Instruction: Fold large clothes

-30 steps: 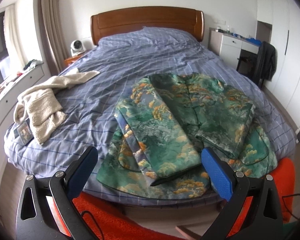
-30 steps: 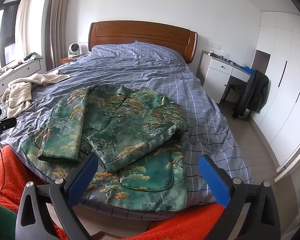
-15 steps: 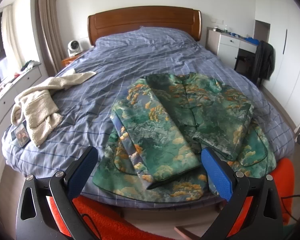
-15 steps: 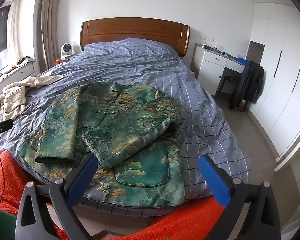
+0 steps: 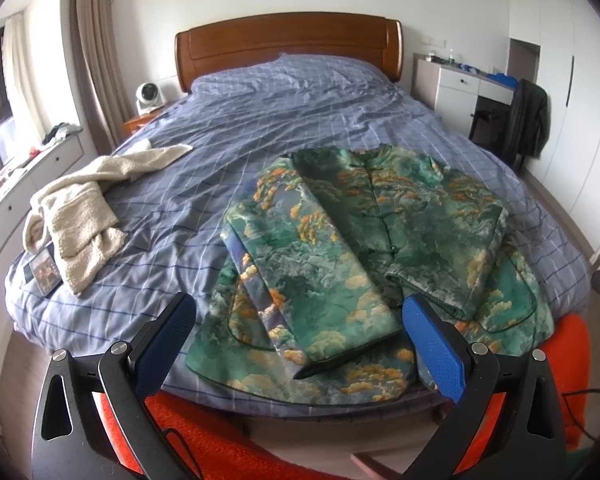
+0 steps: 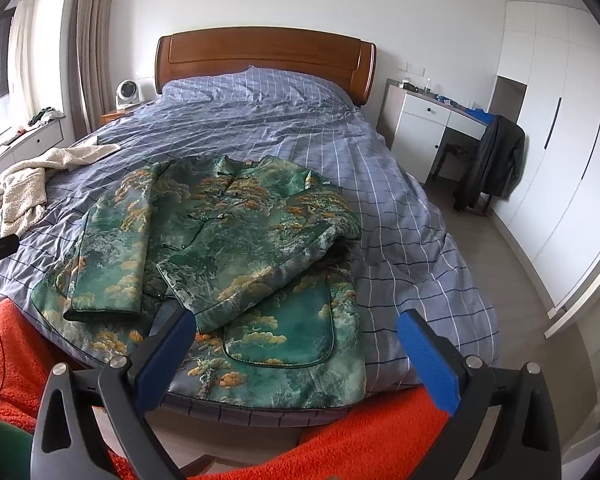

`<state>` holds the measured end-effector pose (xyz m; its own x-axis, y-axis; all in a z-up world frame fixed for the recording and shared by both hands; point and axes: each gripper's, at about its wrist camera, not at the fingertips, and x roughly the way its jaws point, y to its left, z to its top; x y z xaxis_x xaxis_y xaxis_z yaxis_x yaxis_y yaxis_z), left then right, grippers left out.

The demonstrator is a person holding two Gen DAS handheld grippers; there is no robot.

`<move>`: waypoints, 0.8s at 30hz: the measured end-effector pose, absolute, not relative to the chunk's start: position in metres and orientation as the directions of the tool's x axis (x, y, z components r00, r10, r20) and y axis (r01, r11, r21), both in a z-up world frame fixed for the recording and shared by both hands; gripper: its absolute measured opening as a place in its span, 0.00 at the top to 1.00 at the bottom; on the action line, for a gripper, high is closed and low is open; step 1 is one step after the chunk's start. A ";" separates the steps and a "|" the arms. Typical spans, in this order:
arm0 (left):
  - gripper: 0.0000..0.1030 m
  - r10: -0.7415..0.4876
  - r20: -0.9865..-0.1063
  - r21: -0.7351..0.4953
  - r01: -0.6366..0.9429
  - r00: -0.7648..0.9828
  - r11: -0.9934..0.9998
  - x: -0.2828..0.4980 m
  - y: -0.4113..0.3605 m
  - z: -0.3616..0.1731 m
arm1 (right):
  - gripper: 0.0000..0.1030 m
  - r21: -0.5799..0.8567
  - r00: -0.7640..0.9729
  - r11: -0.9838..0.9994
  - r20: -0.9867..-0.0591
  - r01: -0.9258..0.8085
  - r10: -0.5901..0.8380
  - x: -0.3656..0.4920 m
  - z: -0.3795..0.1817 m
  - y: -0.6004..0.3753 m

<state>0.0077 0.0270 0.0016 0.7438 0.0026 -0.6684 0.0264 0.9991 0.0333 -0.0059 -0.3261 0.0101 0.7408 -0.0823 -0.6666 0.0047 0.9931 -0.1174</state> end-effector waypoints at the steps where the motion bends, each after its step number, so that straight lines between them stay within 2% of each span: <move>1: 0.00 0.003 -0.669 0.034 0.026 0.744 0.999 0.008 0.027 0.002 | 0.00 -0.117 0.739 0.993 -0.669 0.006 -0.083 -0.006 0.010 -0.326; 24: 0.00 0.006 -0.671 0.039 0.026 0.742 0.999 0.005 0.027 -0.001 | 0.00 -0.129 0.718 0.992 -0.690 0.004 -0.093 -0.005 0.004 -0.325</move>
<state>0.0054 0.0273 -0.0010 0.7416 0.0064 -0.6709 0.0264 0.9989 0.0387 -0.0048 -0.3253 0.0041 0.7178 -0.0927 -0.6900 0.0041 0.9916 -0.1290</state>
